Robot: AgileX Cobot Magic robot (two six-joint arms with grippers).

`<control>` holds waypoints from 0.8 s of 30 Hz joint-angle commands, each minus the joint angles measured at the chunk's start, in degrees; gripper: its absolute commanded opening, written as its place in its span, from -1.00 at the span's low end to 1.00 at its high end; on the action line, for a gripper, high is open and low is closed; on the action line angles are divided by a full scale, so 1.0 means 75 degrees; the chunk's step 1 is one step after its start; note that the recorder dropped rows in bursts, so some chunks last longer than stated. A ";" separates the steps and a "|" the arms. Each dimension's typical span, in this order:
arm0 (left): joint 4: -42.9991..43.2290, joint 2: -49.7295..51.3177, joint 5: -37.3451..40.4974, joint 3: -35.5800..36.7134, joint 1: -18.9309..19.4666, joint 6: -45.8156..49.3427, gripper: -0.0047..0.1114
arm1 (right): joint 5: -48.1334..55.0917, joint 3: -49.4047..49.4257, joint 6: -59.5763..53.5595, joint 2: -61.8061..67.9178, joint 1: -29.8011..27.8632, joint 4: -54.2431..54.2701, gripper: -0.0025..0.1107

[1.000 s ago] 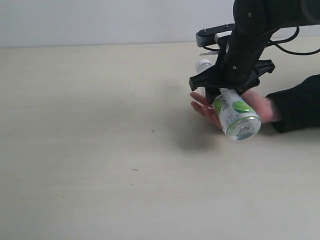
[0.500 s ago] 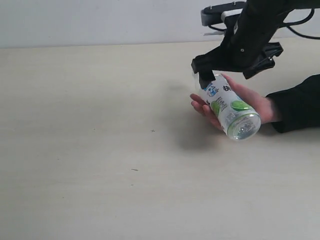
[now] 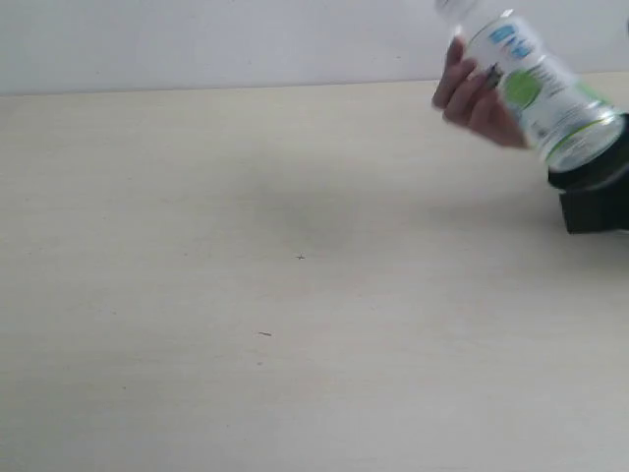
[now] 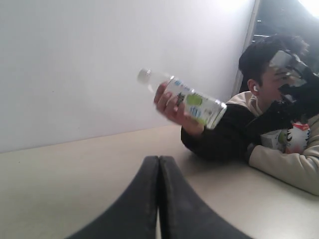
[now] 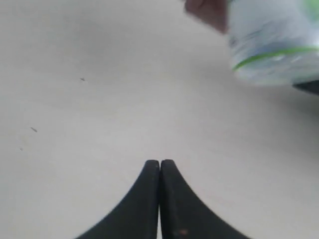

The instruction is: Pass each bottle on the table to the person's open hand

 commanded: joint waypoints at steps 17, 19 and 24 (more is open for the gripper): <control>-0.0015 -0.0013 0.0004 0.0024 0.0016 0.0017 -0.91 | -0.2207 0.1653 -0.0035 -0.3770 0.0483 -0.1014 -0.96; -0.0015 -0.0013 0.0004 0.0024 0.0016 0.0017 -0.91 | -0.3044 0.2374 -0.0035 -0.3827 0.0403 -0.1514 -0.96; -0.0015 -0.0013 0.0004 0.0024 0.0016 0.0017 -0.91 | -0.5128 0.4072 -0.0035 -0.4547 -0.0940 -0.1794 -0.96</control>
